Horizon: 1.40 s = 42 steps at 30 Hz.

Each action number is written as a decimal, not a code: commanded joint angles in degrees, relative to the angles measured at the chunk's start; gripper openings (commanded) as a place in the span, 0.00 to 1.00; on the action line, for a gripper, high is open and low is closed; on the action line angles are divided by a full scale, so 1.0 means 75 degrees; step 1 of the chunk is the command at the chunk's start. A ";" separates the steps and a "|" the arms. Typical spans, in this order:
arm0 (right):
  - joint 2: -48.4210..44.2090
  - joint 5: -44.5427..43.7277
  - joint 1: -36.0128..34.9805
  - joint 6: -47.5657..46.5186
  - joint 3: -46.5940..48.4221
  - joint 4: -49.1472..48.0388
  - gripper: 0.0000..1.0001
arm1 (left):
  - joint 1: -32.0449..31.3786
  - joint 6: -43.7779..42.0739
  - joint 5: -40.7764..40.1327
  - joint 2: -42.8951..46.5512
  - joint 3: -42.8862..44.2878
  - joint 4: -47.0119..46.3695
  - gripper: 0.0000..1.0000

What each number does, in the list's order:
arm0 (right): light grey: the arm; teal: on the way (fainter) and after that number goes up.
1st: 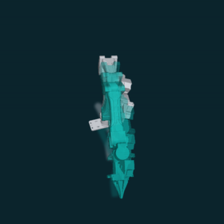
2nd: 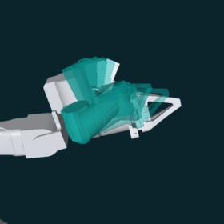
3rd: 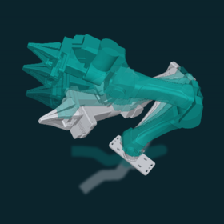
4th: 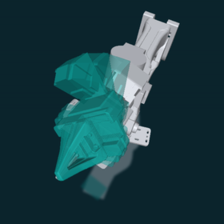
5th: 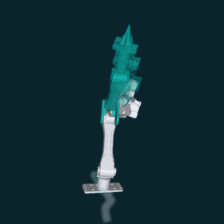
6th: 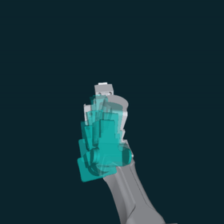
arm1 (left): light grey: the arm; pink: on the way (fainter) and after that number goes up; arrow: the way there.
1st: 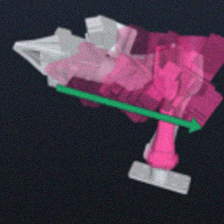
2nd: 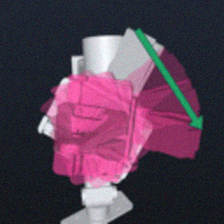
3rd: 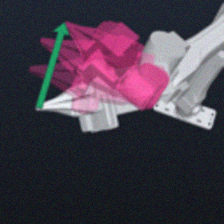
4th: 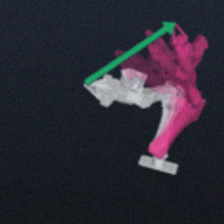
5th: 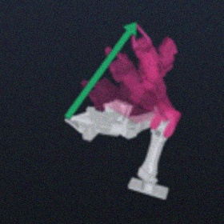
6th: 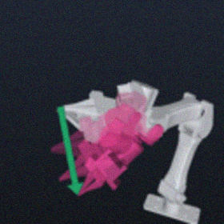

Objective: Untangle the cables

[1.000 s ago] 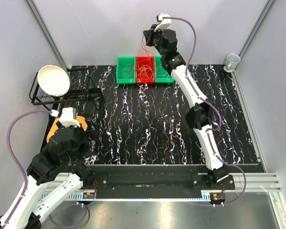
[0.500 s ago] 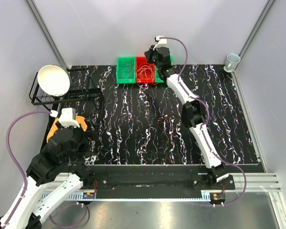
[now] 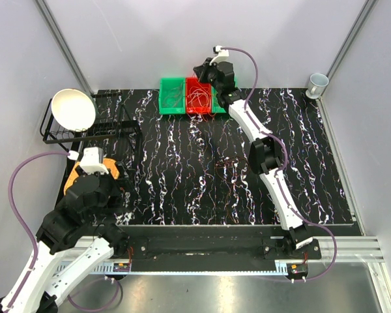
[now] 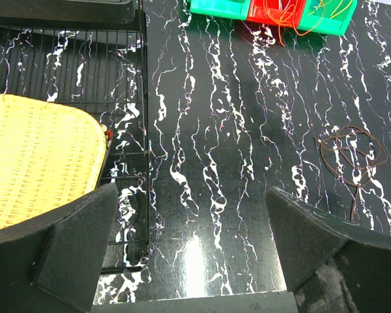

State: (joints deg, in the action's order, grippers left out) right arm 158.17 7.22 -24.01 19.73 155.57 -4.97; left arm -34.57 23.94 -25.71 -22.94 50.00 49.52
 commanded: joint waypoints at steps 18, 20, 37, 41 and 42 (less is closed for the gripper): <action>-0.0558 -0.0318 -0.0138 0.0335 0.0633 -0.2781 0.00 | 0.0308 -0.0239 0.0288 0.0141 -0.0139 -0.0555 0.99; -0.0523 -0.0354 -0.0139 0.0276 0.0691 -0.2957 0.00 | 0.0390 -0.0251 0.0346 0.0152 -0.0151 -0.0579 0.99; 0.0497 -0.0764 -0.0139 -0.0158 0.0563 -0.3462 0.00 | 0.0531 -0.0298 0.0440 0.0211 -0.0186 -0.0637 0.99; 0.0649 -0.0823 -0.0138 0.0018 0.0340 -0.3427 0.00 | 0.0554 -0.0286 0.0464 0.0234 -0.0198 -0.0649 0.99; 0.0684 -0.0834 -0.0139 0.0030 0.0305 -0.3438 0.00 | 0.0543 -0.0298 0.0464 0.0234 -0.0198 -0.0649 0.99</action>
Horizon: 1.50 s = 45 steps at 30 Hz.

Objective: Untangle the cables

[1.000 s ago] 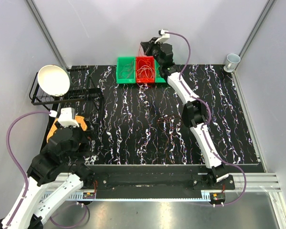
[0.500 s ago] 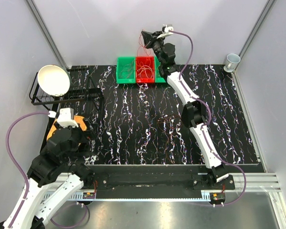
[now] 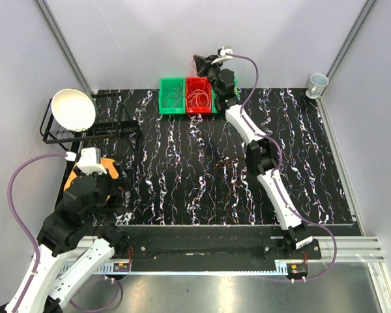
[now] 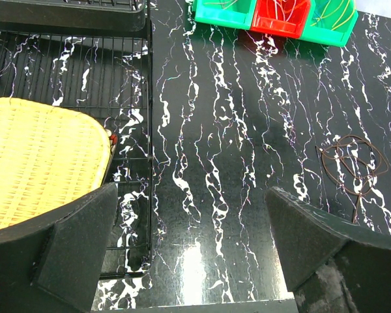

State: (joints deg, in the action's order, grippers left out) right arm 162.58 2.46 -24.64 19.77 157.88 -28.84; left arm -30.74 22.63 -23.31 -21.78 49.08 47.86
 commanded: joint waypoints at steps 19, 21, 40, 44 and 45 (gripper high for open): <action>-0.0232 -0.0234 -0.0054 0.1020 -0.1210 0.0412 0.00 | 0.0044 -0.0147 0.0108 0.0209 -0.0110 -0.0463 0.99; -0.0454 -0.0129 -0.0054 0.1184 -0.1632 0.0388 0.00 | 0.0056 -0.0147 0.0085 0.0209 -0.0110 -0.0463 0.99; -0.1908 0.0269 -0.0089 0.0775 -0.3158 0.1044 0.24 | 0.0079 -0.0135 0.0050 0.0197 -0.0099 -0.0439 0.99; -0.2036 0.0317 -0.0089 0.0646 -0.2957 0.1372 0.45 | 0.0079 -0.0112 0.0015 0.0185 -0.0099 -0.0416 0.99; -0.2083 0.0305 -0.0089 0.0622 -0.2957 0.1466 0.49 | 0.0091 -0.0111 0.0014 0.0174 -0.0099 -0.0428 0.99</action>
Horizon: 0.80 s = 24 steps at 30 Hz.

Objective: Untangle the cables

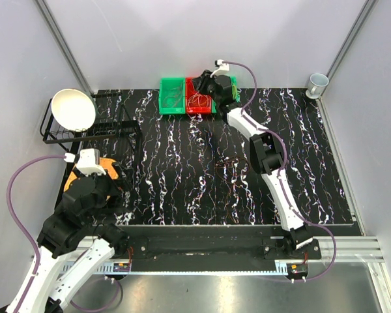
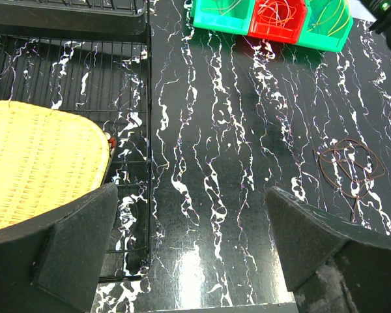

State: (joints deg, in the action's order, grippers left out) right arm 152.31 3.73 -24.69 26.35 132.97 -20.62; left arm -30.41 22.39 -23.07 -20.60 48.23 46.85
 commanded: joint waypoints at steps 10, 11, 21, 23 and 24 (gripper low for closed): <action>-0.2456 -0.0050 -0.0083 -0.0419 -0.1142 0.0863 0.66 | 0.0059 -0.0044 -0.0111 -0.0206 -0.0008 -0.0282 0.99; -0.2716 -0.0098 -0.0083 -0.0408 -0.1437 0.0851 0.66 | 0.0071 -0.0044 -0.0088 -0.0311 -0.0008 -0.0282 0.99; -0.5822 -0.0824 -0.0072 -0.0220 -0.5504 0.0685 0.73 | 0.0083 0.0131 0.0134 -0.1670 0.0272 0.0022 0.99; -0.6279 -0.1280 -0.0083 -0.0209 -0.6009 0.1025 0.73 | 0.0071 0.0190 0.0309 -0.2207 0.0390 0.0093 0.98; -0.6431 -0.1456 -0.0083 -0.0139 -0.6161 0.1421 0.72 | 0.0071 0.0225 0.0415 -0.2408 0.0425 0.0093 0.98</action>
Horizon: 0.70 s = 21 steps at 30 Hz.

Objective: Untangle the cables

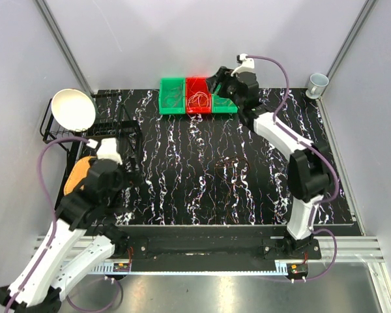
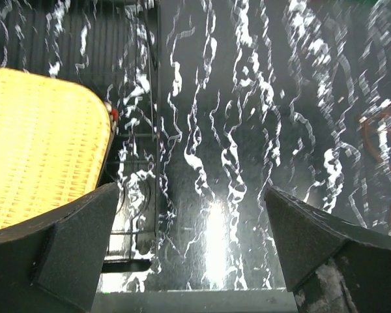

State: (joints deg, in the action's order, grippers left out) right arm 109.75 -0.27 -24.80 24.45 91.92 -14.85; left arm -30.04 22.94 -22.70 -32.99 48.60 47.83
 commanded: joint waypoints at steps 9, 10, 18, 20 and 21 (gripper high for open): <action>-0.2386 -0.1932 -0.0034 0.0899 -0.2481 0.2563 0.74 | -0.1008 0.0937 0.1070 -0.2806 0.0784 -0.1525 0.93; -0.2492 -0.1956 0.0013 0.0970 -0.2598 0.2740 0.75 | -0.1335 0.0926 0.1046 -0.3179 0.0867 -0.1665 0.93; -0.3687 -0.1908 0.0751 0.1486 -0.3899 0.3749 0.76 | -0.2579 0.0306 0.1186 -0.5501 0.2178 -0.2884 0.93; -0.3887 -0.2130 0.0926 0.1556 -0.4040 0.4053 0.76 | -0.2697 0.0293 0.1338 -0.6227 0.2448 -0.3142 0.93; -0.4108 -0.2282 0.0985 0.1626 -0.4227 0.4101 0.77 | -0.2825 0.0281 0.1397 -0.6473 0.2717 -0.3213 0.93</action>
State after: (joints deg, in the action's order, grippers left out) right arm 84.44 -13.06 -19.40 34.00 62.61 12.03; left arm -49.01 26.94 -14.76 -75.46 63.20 31.18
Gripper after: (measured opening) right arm 0.755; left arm 0.936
